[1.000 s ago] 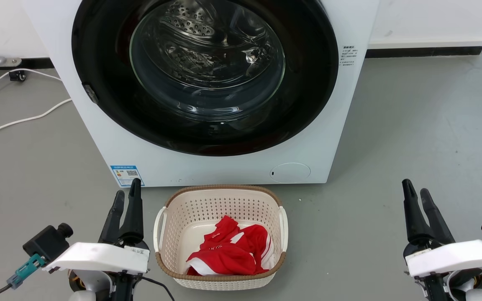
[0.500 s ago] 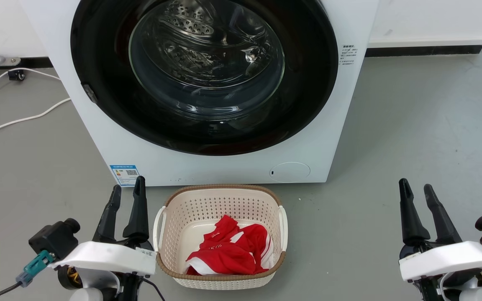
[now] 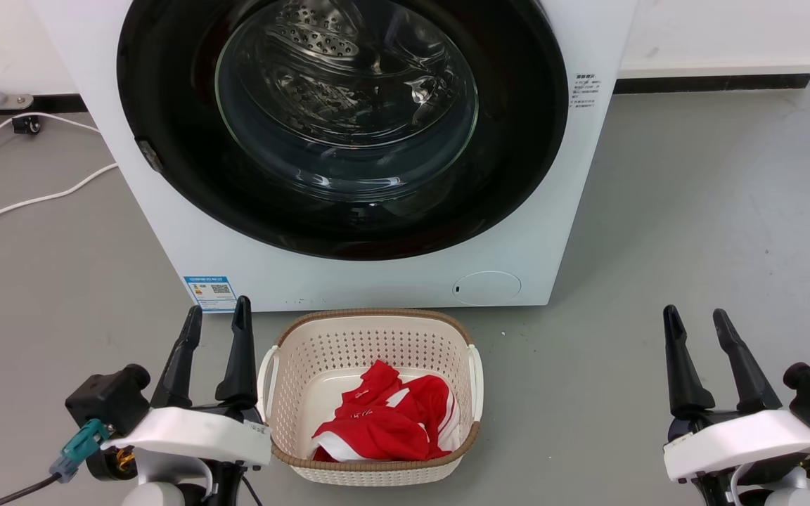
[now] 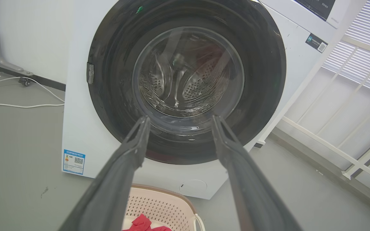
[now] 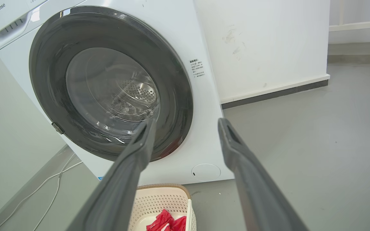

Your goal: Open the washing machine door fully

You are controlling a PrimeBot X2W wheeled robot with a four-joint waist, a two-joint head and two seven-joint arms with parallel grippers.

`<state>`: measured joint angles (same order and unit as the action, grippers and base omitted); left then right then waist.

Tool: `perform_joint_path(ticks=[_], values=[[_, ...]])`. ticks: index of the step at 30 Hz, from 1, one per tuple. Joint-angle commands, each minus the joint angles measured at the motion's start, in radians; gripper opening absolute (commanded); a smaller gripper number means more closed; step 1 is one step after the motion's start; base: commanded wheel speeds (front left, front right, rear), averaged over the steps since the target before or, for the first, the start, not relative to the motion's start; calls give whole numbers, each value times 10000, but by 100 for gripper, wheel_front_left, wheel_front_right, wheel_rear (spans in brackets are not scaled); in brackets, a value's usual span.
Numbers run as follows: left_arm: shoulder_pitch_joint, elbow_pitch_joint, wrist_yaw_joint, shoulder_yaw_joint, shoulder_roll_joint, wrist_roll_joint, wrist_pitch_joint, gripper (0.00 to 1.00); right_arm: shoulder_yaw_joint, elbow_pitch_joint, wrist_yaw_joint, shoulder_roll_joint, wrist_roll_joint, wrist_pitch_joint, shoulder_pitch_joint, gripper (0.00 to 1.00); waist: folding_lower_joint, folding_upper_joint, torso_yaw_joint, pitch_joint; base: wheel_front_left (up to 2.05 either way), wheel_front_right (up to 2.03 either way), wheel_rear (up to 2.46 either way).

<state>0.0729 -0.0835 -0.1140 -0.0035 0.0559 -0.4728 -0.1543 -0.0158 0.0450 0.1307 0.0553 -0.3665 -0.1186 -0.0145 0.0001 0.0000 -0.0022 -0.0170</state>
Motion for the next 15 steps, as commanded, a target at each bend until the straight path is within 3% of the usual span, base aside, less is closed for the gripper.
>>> perform_joint_path(ticks=[1, 15], values=[[151, 97, 57, -21, 61, 301, -117, 100, 24, -159, 0, -26, 378, -84, 18, 100, -1, 0, -2, -2, 0, 0, 0], [179, 140, 159, -125, 63, 1584, -417, 100, 86, -337, 0, -39, 1734, -87, 78, 100, -1, 0, -6, -100, 0, 0, 0]])
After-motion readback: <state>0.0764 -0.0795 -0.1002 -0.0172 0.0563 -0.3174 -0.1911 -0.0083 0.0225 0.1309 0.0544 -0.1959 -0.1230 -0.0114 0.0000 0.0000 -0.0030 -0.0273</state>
